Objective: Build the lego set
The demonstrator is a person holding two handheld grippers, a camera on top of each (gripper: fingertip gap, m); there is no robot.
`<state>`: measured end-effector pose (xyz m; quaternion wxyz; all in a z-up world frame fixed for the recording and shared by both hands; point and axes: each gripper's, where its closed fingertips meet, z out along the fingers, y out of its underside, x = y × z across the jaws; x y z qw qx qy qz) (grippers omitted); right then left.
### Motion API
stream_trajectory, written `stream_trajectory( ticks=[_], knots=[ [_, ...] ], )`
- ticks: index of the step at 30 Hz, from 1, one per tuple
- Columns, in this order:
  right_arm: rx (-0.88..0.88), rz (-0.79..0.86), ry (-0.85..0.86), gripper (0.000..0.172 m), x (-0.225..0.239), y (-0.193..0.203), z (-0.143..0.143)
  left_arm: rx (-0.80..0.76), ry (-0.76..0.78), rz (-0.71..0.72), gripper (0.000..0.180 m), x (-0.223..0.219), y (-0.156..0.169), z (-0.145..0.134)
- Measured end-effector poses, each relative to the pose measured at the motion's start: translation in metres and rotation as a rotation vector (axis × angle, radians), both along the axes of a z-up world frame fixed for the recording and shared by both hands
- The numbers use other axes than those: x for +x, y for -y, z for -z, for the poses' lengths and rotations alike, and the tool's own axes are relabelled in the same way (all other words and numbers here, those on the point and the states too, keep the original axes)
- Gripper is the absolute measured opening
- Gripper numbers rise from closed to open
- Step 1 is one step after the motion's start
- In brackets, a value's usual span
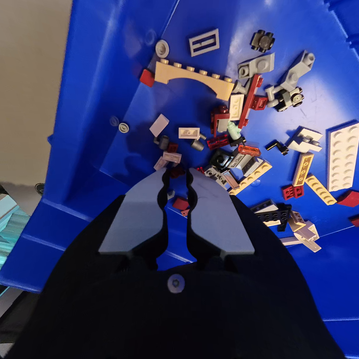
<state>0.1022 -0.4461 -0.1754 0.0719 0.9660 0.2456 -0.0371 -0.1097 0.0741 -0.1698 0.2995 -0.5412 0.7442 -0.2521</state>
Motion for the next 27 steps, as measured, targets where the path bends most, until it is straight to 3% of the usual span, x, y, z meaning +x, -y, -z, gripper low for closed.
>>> stream_trajectory(
  ticks=[6, 9, 15, 27],
  knots=[
    [0.001, -0.023, 0.024, 0.015, -0.001, -0.002, -0.001, 0.008, 0.007, 0.011, 0.046, 0.000, 0.001, -0.001],
    [0.032, -0.012, 0.033, 0.005, -0.002, -0.008, -0.007, 0.014, 0.011, 0.019, 0.046, -0.001, 0.002, -0.001],
    [0.078, 0.063, 0.076, 0.009, -0.001, -0.008, -0.025, 0.004, 0.030, 0.025, 0.046, -0.001, 0.003, -0.004],
    [0.077, 0.021, 0.130, 0.013, 0.008, -0.009, -0.004, 0.007, 0.040, 0.040, 0.046, -0.003, 0.005, -0.005]
  ],
)
